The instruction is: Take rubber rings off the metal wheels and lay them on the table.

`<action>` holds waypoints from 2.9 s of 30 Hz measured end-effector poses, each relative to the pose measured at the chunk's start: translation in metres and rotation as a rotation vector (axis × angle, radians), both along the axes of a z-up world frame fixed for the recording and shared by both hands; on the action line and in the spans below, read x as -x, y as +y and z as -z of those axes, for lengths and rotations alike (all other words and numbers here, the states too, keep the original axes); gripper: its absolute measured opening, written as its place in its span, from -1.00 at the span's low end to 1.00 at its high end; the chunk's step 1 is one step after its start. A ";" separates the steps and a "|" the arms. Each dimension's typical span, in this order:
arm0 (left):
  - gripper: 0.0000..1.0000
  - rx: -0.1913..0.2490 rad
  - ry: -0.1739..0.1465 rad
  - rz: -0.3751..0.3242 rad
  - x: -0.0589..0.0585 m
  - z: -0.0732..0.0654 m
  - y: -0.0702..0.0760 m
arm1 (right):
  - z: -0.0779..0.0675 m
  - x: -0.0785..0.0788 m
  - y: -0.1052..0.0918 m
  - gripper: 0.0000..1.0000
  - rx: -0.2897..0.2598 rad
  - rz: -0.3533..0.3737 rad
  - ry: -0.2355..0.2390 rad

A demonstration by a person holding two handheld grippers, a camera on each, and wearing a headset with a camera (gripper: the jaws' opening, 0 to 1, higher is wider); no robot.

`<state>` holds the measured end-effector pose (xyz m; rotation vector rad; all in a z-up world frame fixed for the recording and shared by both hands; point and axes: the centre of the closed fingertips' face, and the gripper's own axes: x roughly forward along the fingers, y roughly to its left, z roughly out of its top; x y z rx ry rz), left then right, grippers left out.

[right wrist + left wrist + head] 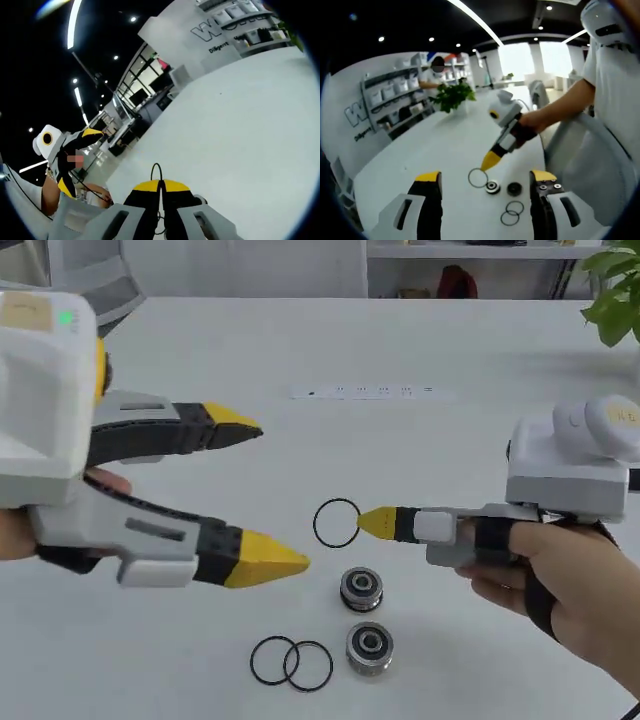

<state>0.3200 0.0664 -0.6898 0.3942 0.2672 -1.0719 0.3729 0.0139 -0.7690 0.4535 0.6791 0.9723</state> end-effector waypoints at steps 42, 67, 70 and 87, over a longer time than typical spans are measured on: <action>0.65 0.067 0.158 -0.436 0.050 0.059 0.118 | 0.061 0.083 0.061 -1.00 0.214 -0.391 0.010; 0.59 0.025 0.193 -0.433 0.056 0.071 0.113 | 0.090 0.076 0.041 -0.95 0.382 -0.384 0.011; 0.59 0.023 0.193 -0.435 0.055 0.071 0.113 | 0.089 0.074 0.041 -0.95 0.381 -0.378 0.010; 0.59 0.010 0.190 -0.415 0.051 0.068 0.110 | 0.057 0.036 0.026 -0.95 0.281 -0.224 -0.031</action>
